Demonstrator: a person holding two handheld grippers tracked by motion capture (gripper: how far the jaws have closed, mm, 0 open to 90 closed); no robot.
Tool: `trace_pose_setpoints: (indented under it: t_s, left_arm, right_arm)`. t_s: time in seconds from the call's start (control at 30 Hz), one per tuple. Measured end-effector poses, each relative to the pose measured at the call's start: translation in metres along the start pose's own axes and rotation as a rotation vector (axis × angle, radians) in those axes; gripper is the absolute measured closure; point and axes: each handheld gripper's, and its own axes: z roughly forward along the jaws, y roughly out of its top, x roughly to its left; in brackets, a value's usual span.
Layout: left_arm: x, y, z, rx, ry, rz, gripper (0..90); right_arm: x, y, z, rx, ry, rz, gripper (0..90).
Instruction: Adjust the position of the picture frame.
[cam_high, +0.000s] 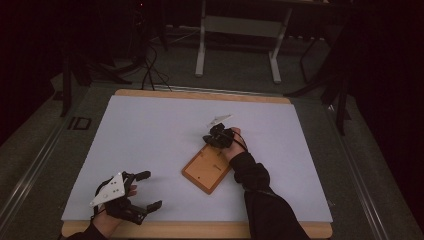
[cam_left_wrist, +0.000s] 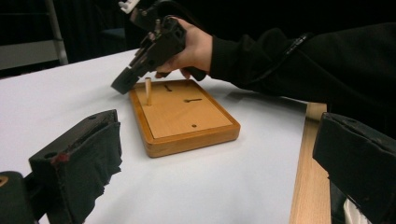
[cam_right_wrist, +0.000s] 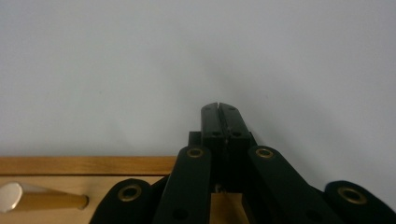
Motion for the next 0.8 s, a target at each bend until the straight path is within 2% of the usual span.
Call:
trace_pose_setpoints:
  t_s: [0.17, 0.23, 0.33, 0.53, 0.6, 0.8]
  left_arm:
    - [0.0, 0.0, 0.005, 0.001, -0.007, -0.017, 1.6]
    - [-0.001, 0.0, 0.008, 0.012, -0.015, -0.01, 1.6]
    - [-0.003, 0.0, 0.009, 0.022, -0.019, 0.006, 1.6]
    - [0.0, -0.001, 0.005, 0.009, -0.005, -0.006, 1.6]
    - [0.0, -0.001, 0.004, 0.005, -0.002, -0.007, 1.6]
    - [-0.001, 0.0, 0.005, 0.007, -0.007, -0.003, 1.6]
  right_arm:
    - [-0.004, -0.008, -0.007, -0.009, 0.007, 0.043, 90.0]
    - [-0.006, -0.008, -0.007, -0.006, 0.011, 0.057, 90.0]
    - [-0.008, -0.007, -0.004, 0.0, 0.01, 0.06, 90.0]
    - [-0.012, -0.005, 0.002, 0.023, -0.006, 0.058, 90.0]
    - [-0.011, -0.004, 0.001, 0.033, -0.018, 0.039, 90.0]
    - [-0.013, -0.011, -0.008, 0.048, -0.022, 0.044, 90.0]
